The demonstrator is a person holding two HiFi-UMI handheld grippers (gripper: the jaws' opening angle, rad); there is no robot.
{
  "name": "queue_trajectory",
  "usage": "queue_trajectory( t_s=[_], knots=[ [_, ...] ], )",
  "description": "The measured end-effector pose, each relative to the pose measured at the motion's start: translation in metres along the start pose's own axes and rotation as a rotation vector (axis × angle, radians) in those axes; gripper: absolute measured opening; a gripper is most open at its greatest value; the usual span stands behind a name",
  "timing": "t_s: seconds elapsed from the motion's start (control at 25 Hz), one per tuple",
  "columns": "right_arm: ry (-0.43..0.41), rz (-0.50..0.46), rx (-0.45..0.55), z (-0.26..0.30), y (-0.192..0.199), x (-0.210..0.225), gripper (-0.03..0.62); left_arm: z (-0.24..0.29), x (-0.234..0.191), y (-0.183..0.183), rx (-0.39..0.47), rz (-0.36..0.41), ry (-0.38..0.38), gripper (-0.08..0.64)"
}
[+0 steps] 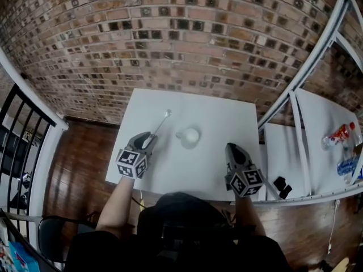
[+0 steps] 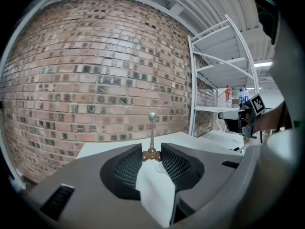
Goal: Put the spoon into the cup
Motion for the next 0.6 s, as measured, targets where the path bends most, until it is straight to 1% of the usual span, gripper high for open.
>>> queue_trajectory(
  t_s=[0.16,0.24,0.4,0.52,0.6],
  knots=[
    [0.026,0.010,-0.003,-0.012,0.004,0.005,0.005,0.023,0.034,0.014,-0.075,0.037,0.088,0.127],
    [0.037,0.016,-0.006,-0.017,0.007,0.009,0.005,0.032,0.043,0.023,-0.107,0.038,0.102,0.127],
    [0.049,0.027,-0.004,-0.024,0.010,0.014,0.005,0.047,0.055,0.037,-0.153,0.016,0.113,0.127],
    [0.062,0.030,-0.003,-0.029,0.010,0.018,0.005,0.053,0.066,0.050,-0.210,0.031,0.136,0.127],
    [0.069,0.038,-0.003,-0.031,0.012,0.021,0.005,0.053,0.070,0.061,-0.248,0.061,0.154,0.127]
  ],
)
Point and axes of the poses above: the fingertips, and each gripper's own axes: z forward along the fingers, x to its right, y out of its underside, the point moved 3 cm from there along -z, backward along the fingers, and after that the axes turned 3 degrees about z, right-handed, at the moved point
